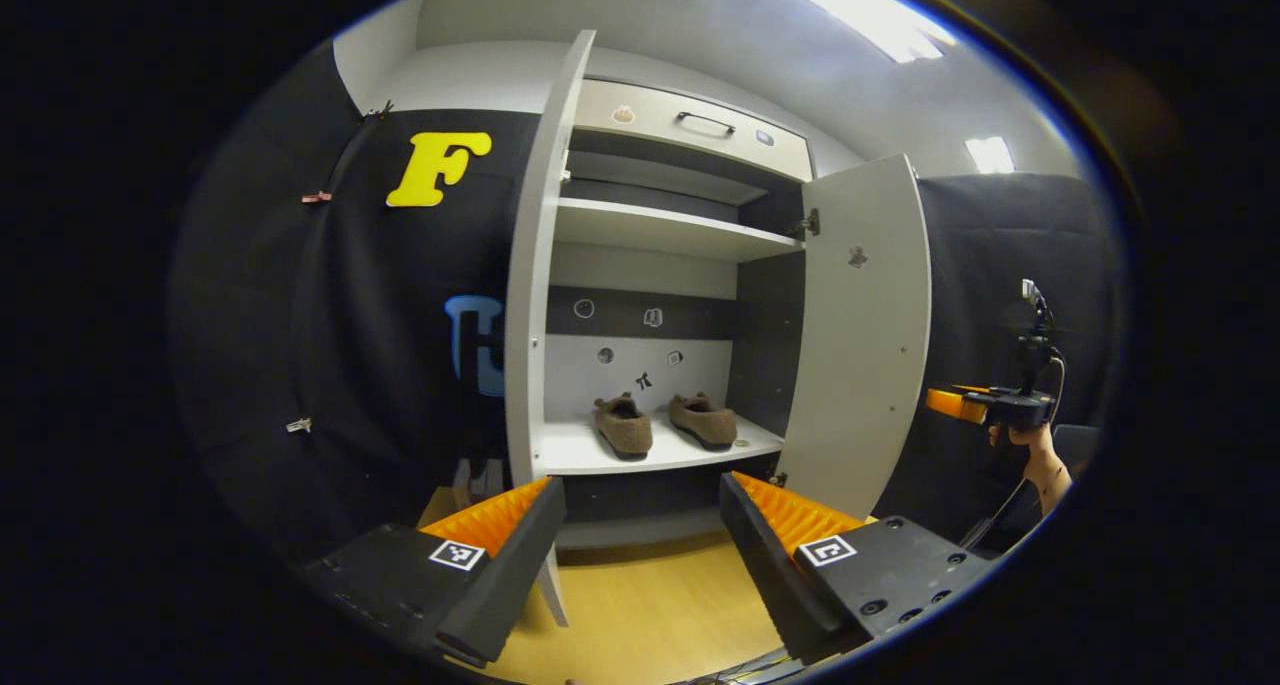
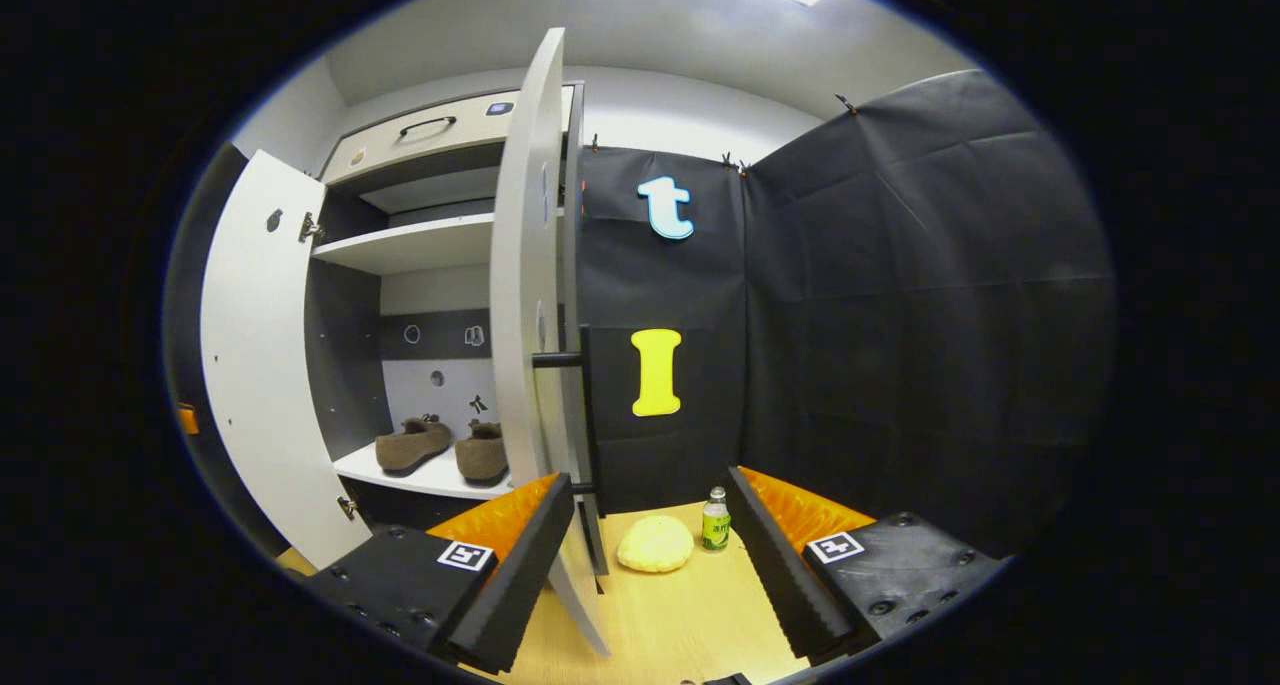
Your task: Grab one shoe with the right hand and put it into the shoe cabinet, grab the other shoe with the left hand and put it into the shoe cabinet; then close the right door with the right hand and the left door with the left hand.
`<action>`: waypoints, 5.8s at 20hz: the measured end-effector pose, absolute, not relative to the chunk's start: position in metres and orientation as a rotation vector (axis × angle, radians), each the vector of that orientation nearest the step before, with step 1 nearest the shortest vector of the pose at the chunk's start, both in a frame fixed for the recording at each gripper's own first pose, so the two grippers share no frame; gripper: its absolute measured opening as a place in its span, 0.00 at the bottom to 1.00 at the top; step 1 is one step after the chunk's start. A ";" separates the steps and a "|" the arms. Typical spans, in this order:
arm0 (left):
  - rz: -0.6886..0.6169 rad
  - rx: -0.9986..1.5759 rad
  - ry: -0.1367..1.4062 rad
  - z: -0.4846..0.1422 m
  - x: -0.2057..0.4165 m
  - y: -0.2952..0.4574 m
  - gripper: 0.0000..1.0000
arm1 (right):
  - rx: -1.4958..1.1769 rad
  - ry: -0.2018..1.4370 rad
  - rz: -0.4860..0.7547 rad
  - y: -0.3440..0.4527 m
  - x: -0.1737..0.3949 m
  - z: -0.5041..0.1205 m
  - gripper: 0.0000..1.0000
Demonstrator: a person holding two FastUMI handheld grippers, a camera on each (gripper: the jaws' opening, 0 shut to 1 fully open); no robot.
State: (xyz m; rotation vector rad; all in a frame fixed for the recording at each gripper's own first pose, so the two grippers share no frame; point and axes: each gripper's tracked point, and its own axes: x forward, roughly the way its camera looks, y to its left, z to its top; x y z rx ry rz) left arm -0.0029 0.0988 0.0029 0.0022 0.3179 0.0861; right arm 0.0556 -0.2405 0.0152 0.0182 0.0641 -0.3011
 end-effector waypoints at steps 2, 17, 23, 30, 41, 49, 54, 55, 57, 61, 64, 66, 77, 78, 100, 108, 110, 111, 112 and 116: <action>0.165 0.021 0.333 0.003 -0.014 0.125 0.99 | 0.008 0.056 -0.287 -0.244 0.063 0.019 0.98; 0.480 0.090 0.363 0.015 -0.062 0.235 0.98 | -0.024 0.100 -0.016 -0.147 0.102 0.005 0.95; 0.463 0.094 0.385 0.011 -0.062 0.235 0.98 | 0.028 0.085 0.091 -0.102 0.126 0.003 0.96; 0.418 0.088 0.367 0.010 -0.047 0.232 0.98 | 0.038 0.078 0.181 -0.044 0.153 -0.001 0.98; 0.293 0.063 0.284 0.012 0.031 0.228 0.98 | 0.062 0.125 0.040 -0.106 0.100 -0.009 0.98; 0.292 0.084 0.271 0.012 0.046 0.214 0.92 | 0.033 0.162 0.020 -0.112 0.092 -0.019 0.98; 0.301 0.074 0.265 0.010 0.047 0.204 0.92 | 0.034 0.171 0.065 -0.098 0.108 -0.020 0.98; 0.292 0.084 0.267 0.011 0.048 0.200 0.93 | 0.029 0.172 0.071 -0.097 0.111 -0.021 0.98; 0.260 0.079 0.267 0.007 0.056 0.185 0.93 | 0.022 0.175 0.087 -0.095 0.116 -0.023 0.98; 0.179 0.046 0.266 0.002 0.076 0.159 0.92 | 0.010 0.192 0.109 -0.095 0.126 -0.029 0.98; 0.124 0.057 0.259 -0.003 0.094 0.133 0.92 | 0.002 0.196 0.117 -0.098 0.130 -0.030 0.98; 0.086 0.075 0.252 -0.008 0.110 0.116 0.93 | -0.001 0.192 0.117 -0.101 0.133 -0.029 0.98; -0.018 0.048 0.251 -0.014 0.128 0.082 0.94 | 0.018 0.180 0.106 -0.113 0.126 -0.026 0.98; -0.015 0.044 0.254 -0.014 0.126 0.083 0.94 | 0.019 0.178 0.111 -0.111 0.124 -0.026 0.98; 0.068 0.012 0.256 -0.030 0.121 0.058 0.96 | -0.024 0.023 0.115 -0.012 0.128 0.008 0.98; 0.067 -0.005 0.247 -0.028 0.120 0.056 0.96 | -0.030 -0.008 0.100 -0.013 0.127 0.012 0.98; 0.063 -0.005 0.247 -0.029 0.120 0.056 0.96 | -0.028 -0.007 0.108 -0.009 0.126 0.012 0.97; 0.060 -0.007 0.247 -0.030 0.120 0.056 0.96 | -0.030 -0.009 0.110 -0.009 0.126 0.012 0.97; 0.057 -0.008 0.249 -0.029 0.120 0.055 0.96 | -0.034 -0.010 0.109 -0.009 0.126 0.012 0.98; 0.050 -0.010 0.250 -0.030 0.120 0.056 0.96 | -0.029 -0.017 0.110 -0.008 0.125 0.013 0.97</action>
